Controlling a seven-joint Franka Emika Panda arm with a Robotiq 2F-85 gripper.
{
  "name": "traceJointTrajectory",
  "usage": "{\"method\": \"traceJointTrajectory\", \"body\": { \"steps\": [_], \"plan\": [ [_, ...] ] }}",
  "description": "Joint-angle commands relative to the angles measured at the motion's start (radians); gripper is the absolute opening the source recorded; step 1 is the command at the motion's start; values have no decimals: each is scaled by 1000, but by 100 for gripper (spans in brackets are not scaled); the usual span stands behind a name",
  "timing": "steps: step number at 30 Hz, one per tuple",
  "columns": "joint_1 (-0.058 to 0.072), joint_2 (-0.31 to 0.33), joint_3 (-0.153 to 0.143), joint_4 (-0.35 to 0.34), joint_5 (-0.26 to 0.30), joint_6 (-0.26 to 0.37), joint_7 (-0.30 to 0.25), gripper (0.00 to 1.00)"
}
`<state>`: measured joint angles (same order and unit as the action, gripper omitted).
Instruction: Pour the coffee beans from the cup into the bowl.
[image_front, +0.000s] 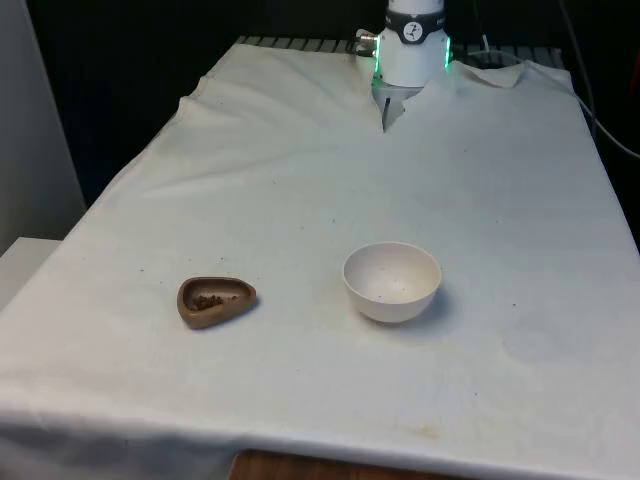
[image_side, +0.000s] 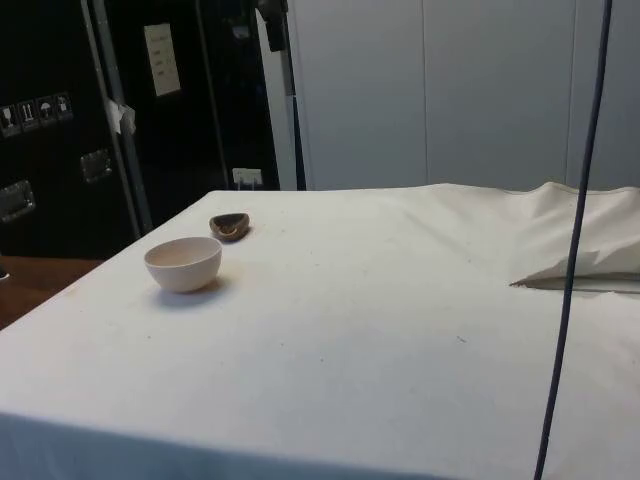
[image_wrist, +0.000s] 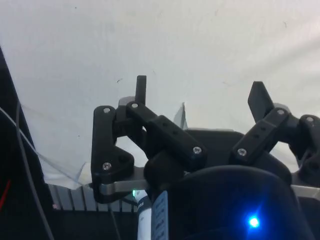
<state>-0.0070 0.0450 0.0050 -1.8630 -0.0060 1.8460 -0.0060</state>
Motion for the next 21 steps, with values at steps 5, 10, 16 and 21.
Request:
{"method": "traceJointTrajectory", "body": {
  "steps": [5,10,16,21],
  "plan": [
    [-3,33,-13,35,0,-3,-15,100],
    [-3,56,-22,64,0,1,-24,100],
    [-3,68,-30,74,0,26,-43,100],
    [-4,70,-38,71,0,57,-69,100]
  ]
}}
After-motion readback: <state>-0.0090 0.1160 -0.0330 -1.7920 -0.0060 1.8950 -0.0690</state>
